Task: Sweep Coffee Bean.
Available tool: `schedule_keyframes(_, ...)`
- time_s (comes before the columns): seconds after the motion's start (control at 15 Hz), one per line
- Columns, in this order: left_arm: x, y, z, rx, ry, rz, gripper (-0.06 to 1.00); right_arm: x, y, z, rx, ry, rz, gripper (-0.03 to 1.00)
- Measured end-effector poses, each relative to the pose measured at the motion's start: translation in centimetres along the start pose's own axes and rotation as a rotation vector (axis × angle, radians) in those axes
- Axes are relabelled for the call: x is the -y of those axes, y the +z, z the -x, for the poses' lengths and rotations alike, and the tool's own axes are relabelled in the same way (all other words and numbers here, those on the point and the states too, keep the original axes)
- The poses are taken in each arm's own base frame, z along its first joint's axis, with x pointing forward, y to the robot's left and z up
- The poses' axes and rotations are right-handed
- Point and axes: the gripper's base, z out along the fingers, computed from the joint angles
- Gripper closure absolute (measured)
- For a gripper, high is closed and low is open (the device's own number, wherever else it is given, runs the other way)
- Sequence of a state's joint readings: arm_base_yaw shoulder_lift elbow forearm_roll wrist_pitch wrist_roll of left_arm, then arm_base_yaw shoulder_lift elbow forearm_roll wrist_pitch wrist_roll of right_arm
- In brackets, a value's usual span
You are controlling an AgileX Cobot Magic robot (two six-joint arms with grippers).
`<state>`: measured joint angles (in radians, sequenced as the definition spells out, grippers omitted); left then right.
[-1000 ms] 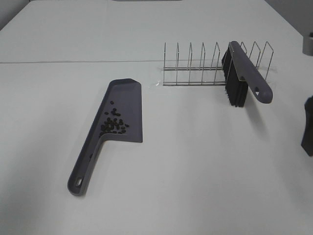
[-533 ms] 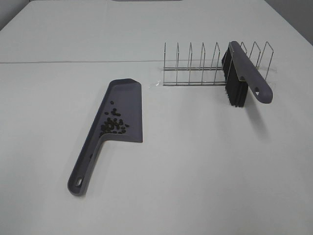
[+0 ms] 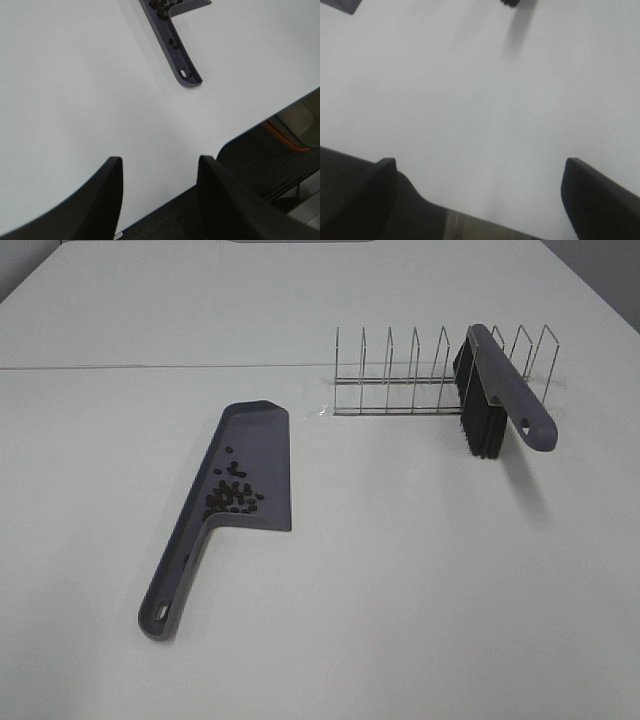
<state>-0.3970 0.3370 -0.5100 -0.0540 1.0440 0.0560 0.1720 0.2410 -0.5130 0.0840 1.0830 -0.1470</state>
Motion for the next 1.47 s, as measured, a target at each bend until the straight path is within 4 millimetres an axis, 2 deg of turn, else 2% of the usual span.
schedule_keyframes(0.27, 0.0, 0.1, -0.1, -0.006, 0.003, 0.000, 0.49, -0.4, -2.0, -1.4, 0.173, -0.014, -0.005, 0.13)
schedule_keyframes(0.6, 0.0, 0.1, -0.1, -0.006, 0.003, 0.000, 0.49, -0.5, -2.2, -1.5, 0.184, -0.014, -0.004, 0.13)
schedule_keyframes(0.87, -0.6, -0.4, -0.4, 0.031, -0.109, 0.116, 0.49, -0.4, -2.1, -1.5, 0.178, 0.072, -0.119, 0.13)
schedule_keyframes(1.2, -0.3, -2.7, -2.0, 0.213, -0.225, 0.301, 0.49, -0.7, -2.7, -2.1, 0.239, 0.102, -0.185, 0.13)
schedule_keyframes(1.47, 0.4, -3.9, -3.1, 0.324, -0.231, 0.357, 0.49, -0.7, -2.8, -2.1, 0.245, 0.101, -0.186, 0.13)
